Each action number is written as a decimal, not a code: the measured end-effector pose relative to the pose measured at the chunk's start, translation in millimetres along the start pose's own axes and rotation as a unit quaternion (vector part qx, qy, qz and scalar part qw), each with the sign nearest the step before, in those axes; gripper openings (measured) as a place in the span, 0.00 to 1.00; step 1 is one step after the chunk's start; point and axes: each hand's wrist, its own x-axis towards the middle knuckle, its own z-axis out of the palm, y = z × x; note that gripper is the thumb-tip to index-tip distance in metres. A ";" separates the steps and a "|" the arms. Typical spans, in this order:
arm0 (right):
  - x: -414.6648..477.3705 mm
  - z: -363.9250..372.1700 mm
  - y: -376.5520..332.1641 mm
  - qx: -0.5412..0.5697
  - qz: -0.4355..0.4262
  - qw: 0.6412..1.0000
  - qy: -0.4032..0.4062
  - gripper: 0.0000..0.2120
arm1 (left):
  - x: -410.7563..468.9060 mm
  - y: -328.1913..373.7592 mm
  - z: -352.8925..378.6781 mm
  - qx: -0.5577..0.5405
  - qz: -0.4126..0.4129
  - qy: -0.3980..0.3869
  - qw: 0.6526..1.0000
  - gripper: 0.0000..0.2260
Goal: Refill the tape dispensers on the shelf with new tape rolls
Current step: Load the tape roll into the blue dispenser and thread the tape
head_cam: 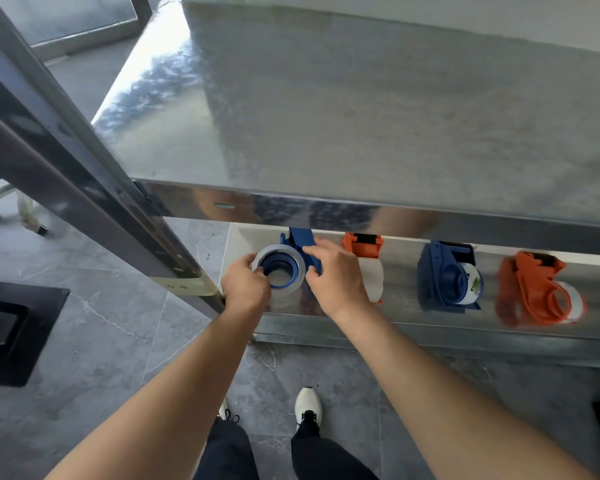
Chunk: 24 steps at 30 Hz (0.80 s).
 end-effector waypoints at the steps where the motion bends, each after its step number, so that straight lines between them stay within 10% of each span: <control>1: 0.0 0.3 -0.6 -0.001 0.005 1.000 -0.004 0.22 | 0.1 -0.8 0.7 0.000 -0.001 0.001 1.000 0.16; 24: -16.2 10.4 -10.6 0.113 0.150 0.982 0.003 0.32 | -1.9 -3.0 13.8 -0.120 -0.055 0.001 0.991 0.12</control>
